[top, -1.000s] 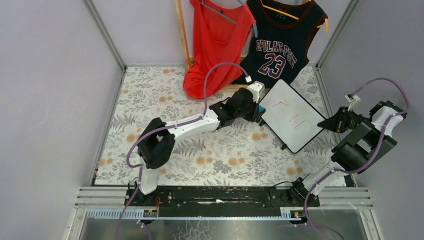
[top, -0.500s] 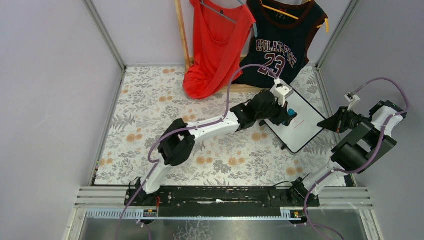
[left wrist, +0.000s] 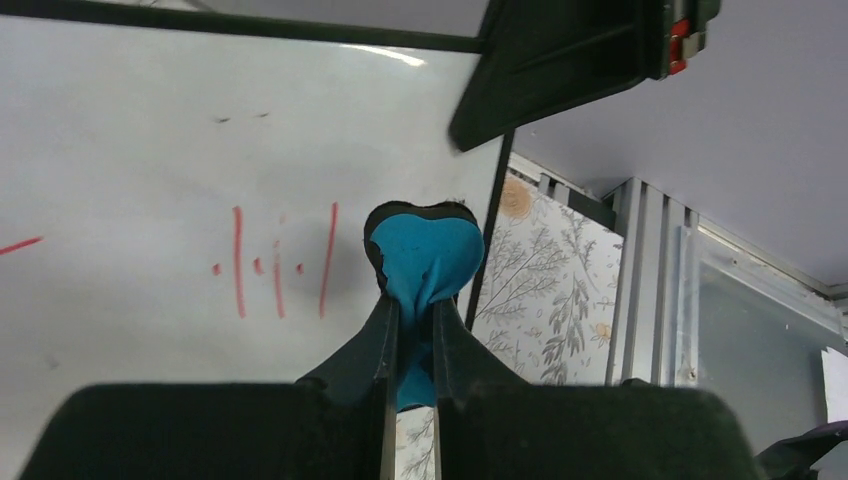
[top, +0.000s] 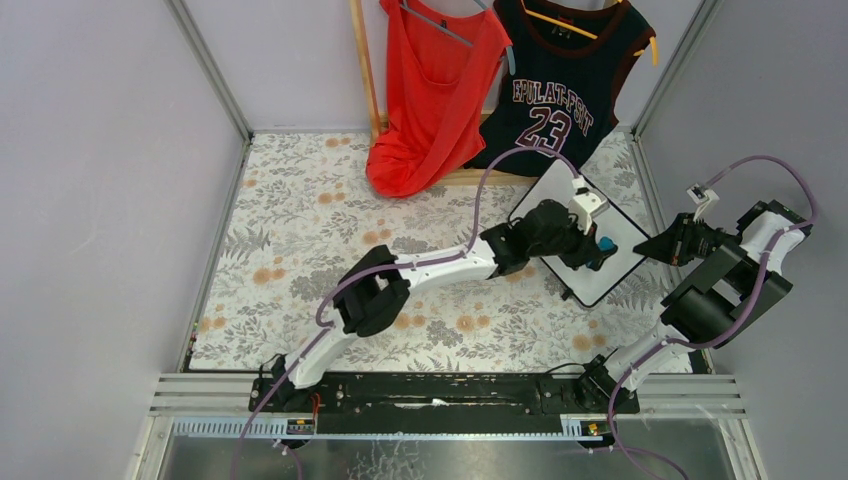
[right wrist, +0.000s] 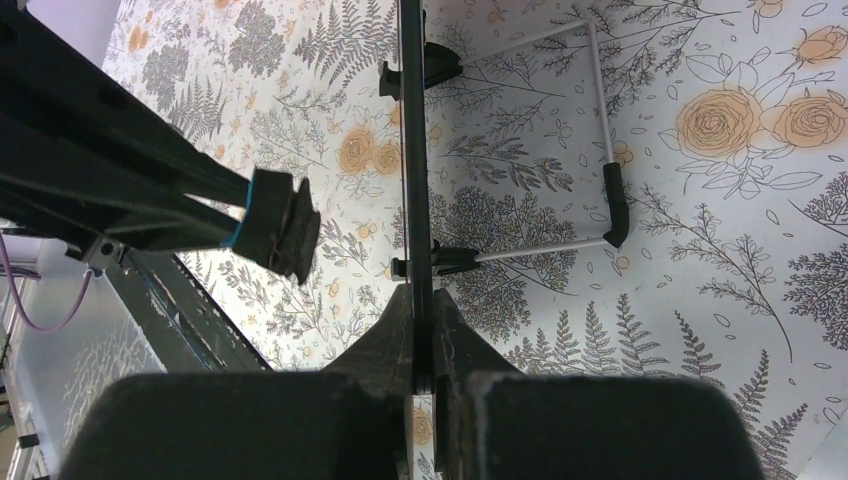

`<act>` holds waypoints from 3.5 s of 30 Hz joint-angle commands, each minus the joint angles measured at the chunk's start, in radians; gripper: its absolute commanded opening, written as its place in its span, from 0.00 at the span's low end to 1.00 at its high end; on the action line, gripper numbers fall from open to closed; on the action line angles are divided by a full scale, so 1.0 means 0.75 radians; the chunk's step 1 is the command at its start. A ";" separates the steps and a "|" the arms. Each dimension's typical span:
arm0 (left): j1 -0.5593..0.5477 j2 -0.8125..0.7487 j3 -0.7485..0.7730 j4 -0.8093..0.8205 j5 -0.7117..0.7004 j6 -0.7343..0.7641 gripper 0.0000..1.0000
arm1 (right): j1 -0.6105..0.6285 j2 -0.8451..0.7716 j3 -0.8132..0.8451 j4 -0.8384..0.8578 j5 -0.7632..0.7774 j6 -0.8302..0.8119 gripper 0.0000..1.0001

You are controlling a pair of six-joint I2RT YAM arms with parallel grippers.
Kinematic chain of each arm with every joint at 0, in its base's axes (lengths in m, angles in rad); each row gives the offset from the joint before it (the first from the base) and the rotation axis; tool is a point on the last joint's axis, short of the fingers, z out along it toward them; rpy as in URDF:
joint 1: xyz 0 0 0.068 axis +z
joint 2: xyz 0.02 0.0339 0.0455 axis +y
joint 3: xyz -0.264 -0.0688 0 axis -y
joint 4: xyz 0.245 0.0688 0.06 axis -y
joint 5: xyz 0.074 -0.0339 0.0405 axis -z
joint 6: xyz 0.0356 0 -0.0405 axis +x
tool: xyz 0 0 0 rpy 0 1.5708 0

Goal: Erase the whiteboard

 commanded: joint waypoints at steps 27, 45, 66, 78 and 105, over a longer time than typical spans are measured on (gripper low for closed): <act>0.037 0.283 0.415 -0.086 -0.148 0.042 0.00 | 0.027 -0.069 -0.040 -0.017 0.215 -0.046 0.00; 0.248 0.220 0.305 -0.152 -0.192 0.056 0.00 | 0.027 -0.078 -0.055 -0.015 0.219 -0.047 0.00; -0.048 0.183 0.193 -0.044 -0.145 -0.038 0.00 | 0.039 -0.089 -0.051 -0.016 0.226 -0.036 0.00; -0.026 0.156 0.187 -0.049 -0.159 -0.020 0.00 | 0.045 -0.101 -0.064 -0.012 0.232 -0.033 0.00; 0.198 0.140 0.125 -0.159 -0.280 0.058 0.00 | 0.051 -0.104 -0.074 -0.017 0.217 -0.037 0.00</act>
